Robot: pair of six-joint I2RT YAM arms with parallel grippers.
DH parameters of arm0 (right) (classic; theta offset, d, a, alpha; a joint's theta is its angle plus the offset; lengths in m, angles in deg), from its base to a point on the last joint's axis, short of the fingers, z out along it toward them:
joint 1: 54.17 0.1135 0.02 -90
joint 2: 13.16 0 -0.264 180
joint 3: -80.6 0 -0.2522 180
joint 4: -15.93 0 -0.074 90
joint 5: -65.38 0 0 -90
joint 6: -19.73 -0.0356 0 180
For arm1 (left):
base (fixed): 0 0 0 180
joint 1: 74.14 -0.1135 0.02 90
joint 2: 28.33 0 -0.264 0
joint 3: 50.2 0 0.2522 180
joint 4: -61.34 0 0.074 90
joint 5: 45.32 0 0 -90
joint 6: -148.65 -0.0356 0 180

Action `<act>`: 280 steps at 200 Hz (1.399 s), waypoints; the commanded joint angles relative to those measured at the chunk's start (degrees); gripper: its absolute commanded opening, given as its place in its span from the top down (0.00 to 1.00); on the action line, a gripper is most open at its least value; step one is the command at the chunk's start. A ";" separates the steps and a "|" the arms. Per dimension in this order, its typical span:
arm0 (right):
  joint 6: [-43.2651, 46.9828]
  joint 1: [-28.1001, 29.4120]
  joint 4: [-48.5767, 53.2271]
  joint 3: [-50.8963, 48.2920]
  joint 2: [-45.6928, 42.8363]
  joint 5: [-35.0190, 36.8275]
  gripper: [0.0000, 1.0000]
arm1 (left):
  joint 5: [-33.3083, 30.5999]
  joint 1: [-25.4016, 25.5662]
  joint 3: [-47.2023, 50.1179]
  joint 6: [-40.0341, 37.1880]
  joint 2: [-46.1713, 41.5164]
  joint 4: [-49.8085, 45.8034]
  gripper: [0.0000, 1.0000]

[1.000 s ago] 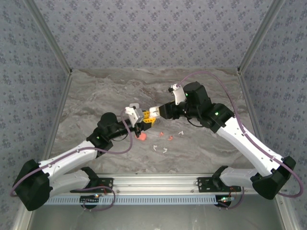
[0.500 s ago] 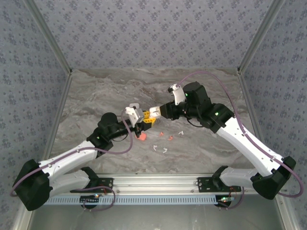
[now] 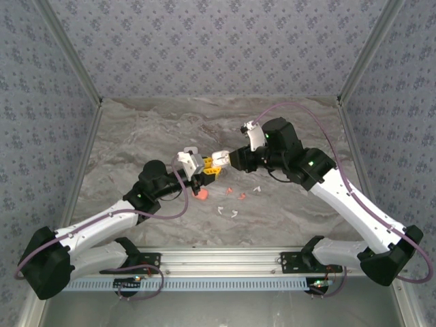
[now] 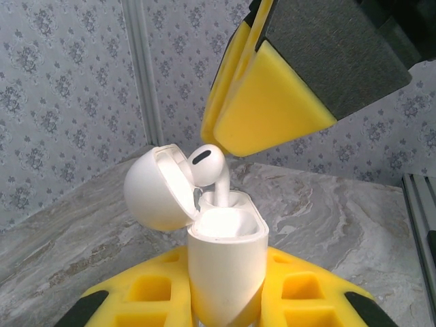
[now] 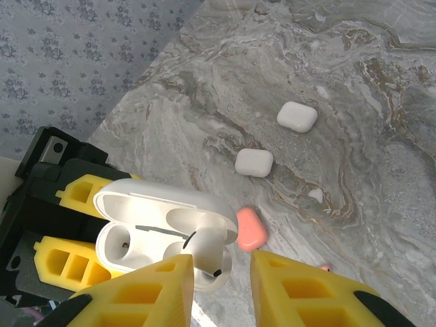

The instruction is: Insert the wireless bluetooth earbuds into the charging case

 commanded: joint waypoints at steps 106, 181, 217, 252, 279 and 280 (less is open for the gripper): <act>-1.55 0.74 -2.18 1.36 2.14 0.68 0.52 | 0.00 0.29 -1.65 0.56 -0.95 1.86 1.00; -1.47 0.98 0.88 1.64 2.11 1.43 0.59 | -1.25 0.27 -1.11 0.75 -1.03 2.83 1.00; -1.20 0.96 1.86 1.15 1.06 1.87 0.60 | -1.45 0.20 -0.62 1.57 -1.03 4.23 1.00; -1.09 1.04 2.28 0.74 0.23 2.44 0.58 | -1.53 0.29 -0.49 1.80 -0.95 4.58 1.00; -1.11 0.87 2.39 0.54 -0.09 3.14 0.58 | -1.54 0.30 -0.51 1.88 -0.95 4.58 1.00; -1.13 0.86 2.39 0.53 -0.09 3.16 0.58 | -1.54 0.29 -0.51 1.88 -0.95 4.58 1.00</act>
